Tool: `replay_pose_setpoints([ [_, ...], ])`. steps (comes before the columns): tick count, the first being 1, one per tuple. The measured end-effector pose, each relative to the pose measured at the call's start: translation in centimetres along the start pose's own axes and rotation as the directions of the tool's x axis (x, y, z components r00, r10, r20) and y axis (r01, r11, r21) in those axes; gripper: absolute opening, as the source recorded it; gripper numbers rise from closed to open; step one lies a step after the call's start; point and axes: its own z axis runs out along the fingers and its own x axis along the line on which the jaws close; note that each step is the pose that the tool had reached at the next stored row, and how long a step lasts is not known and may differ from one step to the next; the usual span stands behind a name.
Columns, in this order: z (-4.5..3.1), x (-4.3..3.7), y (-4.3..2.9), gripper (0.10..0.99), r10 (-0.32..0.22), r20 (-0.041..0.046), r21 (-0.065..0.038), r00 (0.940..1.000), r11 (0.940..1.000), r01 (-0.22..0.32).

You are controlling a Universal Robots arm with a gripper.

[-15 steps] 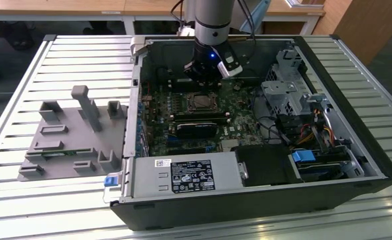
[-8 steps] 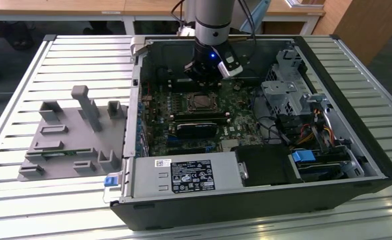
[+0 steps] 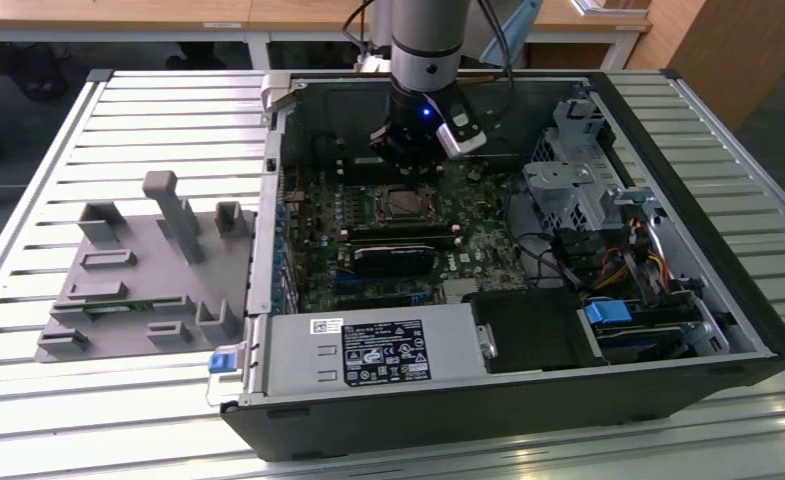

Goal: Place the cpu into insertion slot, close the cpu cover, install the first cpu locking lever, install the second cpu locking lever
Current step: 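Install the first cpu locking lever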

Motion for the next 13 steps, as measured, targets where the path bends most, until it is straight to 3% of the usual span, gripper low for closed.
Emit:
replay_pose_setpoints([
  [13,0.4,-0.15,0.3,0.106,0.0,-0.0003,0.009,1.0,1.0,0.0],
])
